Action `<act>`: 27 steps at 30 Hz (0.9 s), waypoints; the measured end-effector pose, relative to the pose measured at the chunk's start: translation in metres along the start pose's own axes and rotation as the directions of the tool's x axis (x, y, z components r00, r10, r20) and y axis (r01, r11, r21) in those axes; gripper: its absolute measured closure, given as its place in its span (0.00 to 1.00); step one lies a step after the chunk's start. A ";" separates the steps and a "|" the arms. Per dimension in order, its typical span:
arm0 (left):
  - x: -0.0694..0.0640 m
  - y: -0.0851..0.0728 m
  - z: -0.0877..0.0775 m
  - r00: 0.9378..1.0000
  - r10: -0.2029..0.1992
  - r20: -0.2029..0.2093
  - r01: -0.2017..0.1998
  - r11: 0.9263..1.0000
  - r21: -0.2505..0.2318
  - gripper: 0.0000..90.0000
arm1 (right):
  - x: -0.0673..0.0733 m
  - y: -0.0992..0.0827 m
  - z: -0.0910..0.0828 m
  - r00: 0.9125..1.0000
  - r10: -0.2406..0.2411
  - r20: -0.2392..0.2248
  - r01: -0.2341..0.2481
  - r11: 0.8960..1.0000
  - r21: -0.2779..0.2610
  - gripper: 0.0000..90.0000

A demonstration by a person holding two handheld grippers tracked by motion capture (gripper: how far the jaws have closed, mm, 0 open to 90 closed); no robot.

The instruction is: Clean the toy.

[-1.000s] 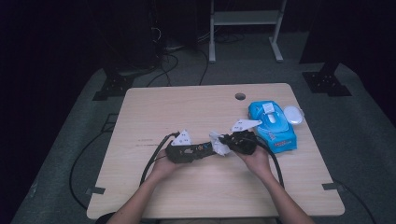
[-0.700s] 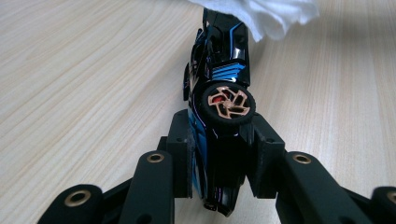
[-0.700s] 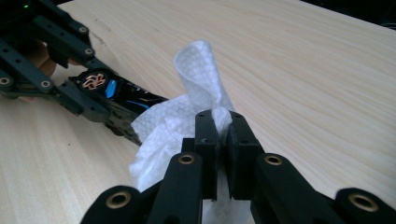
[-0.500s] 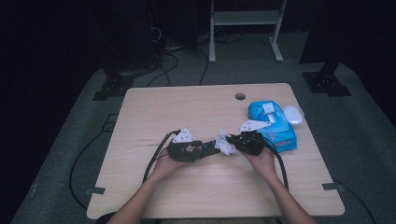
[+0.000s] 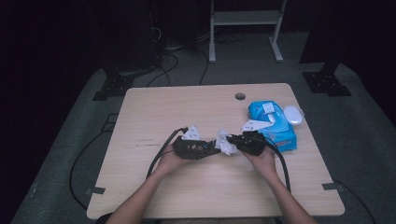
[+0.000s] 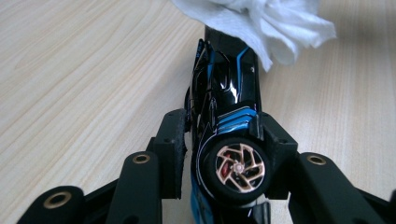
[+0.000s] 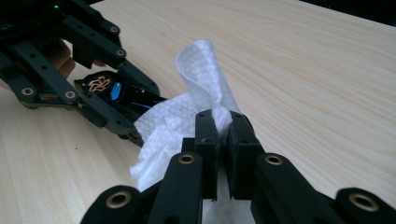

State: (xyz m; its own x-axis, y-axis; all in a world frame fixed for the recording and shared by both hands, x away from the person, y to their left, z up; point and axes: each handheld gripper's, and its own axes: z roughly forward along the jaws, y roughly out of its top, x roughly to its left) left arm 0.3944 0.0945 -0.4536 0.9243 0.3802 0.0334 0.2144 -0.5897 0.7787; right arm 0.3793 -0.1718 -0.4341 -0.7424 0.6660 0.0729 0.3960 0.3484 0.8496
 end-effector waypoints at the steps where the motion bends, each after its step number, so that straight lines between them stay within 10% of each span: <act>1: 0.000 0.000 -0.002 1.000 0.003 -0.007 -0.004 1.000 -0.005 0.69 | -0.002 -0.001 0.000 1.000 0.008 0.002 -0.008 1.000 -0.003 0.93; 19: 0.006 -0.020 -0.037 1.000 -0.020 -0.011 0.020 1.000 0.016 0.72 | 0.000 0.000 -0.003 1.000 0.022 -0.002 -0.022 1.000 0.017 0.93; 27: 0.002 0.007 -0.018 1.000 0.011 -0.022 -0.008 0.994 0.105 0.48 | -0.001 0.001 -0.010 0.999 0.034 -0.016 -0.035 0.999 -0.011 0.93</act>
State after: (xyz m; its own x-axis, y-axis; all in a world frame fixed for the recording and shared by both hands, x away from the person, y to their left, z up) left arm 0.3925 0.1041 -0.4368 0.9192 0.3898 0.0557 0.2389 -0.6644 0.7082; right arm 0.3746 -0.1784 -0.4284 -0.7366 0.6673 0.1103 0.4157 0.3179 0.8521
